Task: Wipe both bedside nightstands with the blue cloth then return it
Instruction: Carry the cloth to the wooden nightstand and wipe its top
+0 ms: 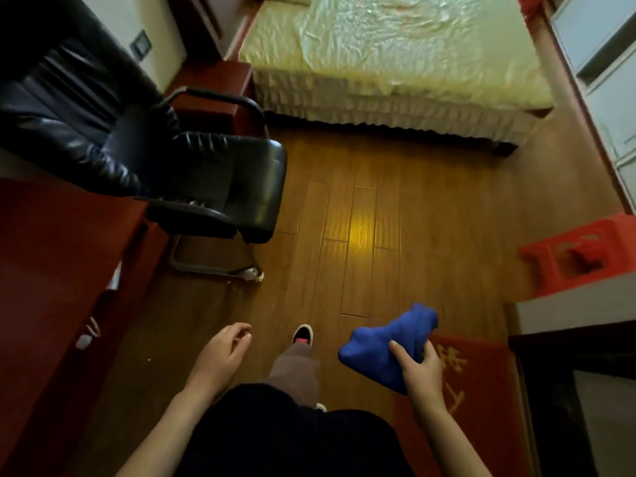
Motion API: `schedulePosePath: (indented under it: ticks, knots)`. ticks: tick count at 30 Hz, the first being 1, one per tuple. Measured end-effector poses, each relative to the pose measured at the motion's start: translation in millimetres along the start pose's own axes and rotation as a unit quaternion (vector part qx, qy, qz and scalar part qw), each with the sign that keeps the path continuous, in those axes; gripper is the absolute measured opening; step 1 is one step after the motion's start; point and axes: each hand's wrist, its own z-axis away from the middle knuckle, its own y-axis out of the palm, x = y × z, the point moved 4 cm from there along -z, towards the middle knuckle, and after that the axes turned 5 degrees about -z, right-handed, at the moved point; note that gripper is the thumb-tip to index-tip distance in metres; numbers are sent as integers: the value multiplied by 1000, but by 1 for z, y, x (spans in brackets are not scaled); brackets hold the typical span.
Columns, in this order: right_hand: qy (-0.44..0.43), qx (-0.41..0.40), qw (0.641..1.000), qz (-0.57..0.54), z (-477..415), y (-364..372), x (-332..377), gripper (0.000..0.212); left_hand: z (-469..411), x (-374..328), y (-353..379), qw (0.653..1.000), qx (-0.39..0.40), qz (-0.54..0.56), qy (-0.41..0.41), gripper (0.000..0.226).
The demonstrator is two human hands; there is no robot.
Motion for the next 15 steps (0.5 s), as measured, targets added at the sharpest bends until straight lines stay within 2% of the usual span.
schedulePosePath:
  ticks: [8,15]
  knots:
    - [-34,50,998,-36,-142,63,99,37,-136,-57,-10,1000,5,18,-14,32]
    - [-41,42,998,-21,-266,83,206,33,-286,-174,-62,998,-11,10,62,34]
